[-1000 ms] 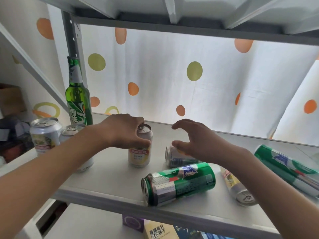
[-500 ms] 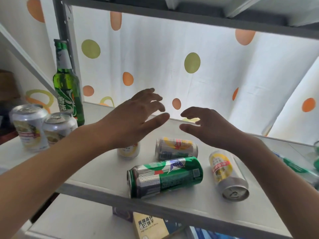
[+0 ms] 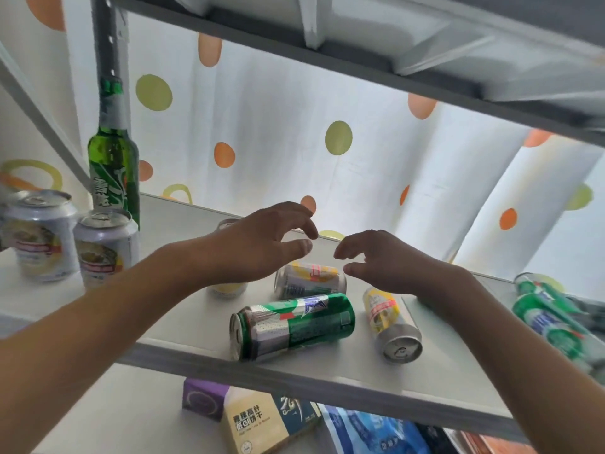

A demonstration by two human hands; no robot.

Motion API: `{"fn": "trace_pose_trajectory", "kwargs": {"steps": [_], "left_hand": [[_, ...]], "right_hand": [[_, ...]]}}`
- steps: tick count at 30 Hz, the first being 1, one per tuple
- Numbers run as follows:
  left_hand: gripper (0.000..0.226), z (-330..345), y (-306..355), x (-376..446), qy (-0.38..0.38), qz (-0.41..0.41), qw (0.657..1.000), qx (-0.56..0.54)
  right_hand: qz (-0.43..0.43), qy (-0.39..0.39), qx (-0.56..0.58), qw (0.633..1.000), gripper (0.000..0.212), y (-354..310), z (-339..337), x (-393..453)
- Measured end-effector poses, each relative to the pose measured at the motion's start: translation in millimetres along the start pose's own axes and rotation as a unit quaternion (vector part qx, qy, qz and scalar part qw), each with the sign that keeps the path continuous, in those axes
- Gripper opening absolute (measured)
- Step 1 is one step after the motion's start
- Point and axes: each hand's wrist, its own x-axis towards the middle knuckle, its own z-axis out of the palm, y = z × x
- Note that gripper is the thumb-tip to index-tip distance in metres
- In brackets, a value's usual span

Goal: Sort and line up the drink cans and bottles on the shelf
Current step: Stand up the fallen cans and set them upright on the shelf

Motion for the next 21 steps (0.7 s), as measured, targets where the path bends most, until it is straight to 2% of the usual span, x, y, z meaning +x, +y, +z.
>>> {"fn": "trace_pose_trajectory", "kwargs": {"steps": [3,8,14,21], "left_hand": [[0.017,7,6,-1,0.011,-0.001,1.000,0.025],[0.020,27,7,-16,0.040,-0.013,0.996,0.076],[0.019,40,12,-20,0.043,-0.039,0.991,0.118],[0.022,48,14,-33,0.054,-0.070,0.986,0.141]], "right_hand": [[0.002,-0.023,0.023,0.999,0.030,11,2,6],[0.002,-0.014,0.145,0.989,0.026,25,20,24],[0.034,-0.112,0.234,0.965,0.041,50,28,36],[-0.014,-0.172,0.261,0.950,0.034,64,25,46]]}}
